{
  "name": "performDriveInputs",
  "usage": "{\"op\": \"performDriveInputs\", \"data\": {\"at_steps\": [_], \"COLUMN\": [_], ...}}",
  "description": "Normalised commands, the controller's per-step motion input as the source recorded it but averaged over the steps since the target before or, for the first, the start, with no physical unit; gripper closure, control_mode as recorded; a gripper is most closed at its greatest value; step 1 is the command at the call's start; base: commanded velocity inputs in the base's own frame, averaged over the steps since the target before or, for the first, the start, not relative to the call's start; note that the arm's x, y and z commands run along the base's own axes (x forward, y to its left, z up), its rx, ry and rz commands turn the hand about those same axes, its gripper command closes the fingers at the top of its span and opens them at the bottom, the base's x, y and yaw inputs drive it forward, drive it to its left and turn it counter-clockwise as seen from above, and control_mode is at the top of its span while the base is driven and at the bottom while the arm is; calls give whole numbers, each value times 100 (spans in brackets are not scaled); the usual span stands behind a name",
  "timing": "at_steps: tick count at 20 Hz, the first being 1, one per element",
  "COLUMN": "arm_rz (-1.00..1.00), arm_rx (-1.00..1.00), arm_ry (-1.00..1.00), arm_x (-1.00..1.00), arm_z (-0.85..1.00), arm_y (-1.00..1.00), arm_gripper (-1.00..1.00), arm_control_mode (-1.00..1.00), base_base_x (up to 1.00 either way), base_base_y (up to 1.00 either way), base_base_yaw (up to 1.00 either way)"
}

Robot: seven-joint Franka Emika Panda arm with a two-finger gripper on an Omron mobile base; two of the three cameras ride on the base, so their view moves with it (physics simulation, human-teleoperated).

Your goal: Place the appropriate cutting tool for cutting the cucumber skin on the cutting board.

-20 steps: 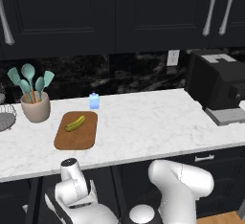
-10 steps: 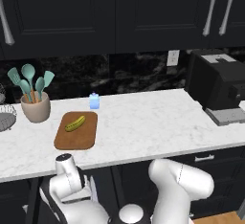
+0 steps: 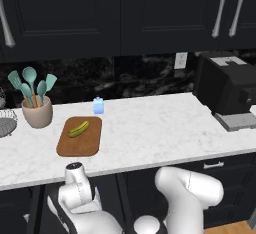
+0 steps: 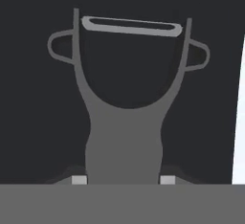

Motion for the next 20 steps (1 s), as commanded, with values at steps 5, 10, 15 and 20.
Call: {"op": "performDriveInputs", "data": {"at_steps": [5, 10, 15, 20], "arm_rz": [-9, -9, -10, -7], "arm_rx": [5, 4, 0, 0], "arm_ry": [0, 0, 0, 1], "arm_x": [-67, -65, -40, -44], "arm_z": [-23, -6, 77, 100], "arm_y": [-33, -35, -14, -6], "arm_gripper": [100, 100, 100, 100], "arm_control_mode": [-100, -100, -100, -100], "base_base_x": [0, 0, 0, 0], "base_base_y": [0, 0, 0, 0], "base_base_yaw": [0, 0, 0, 0]}}
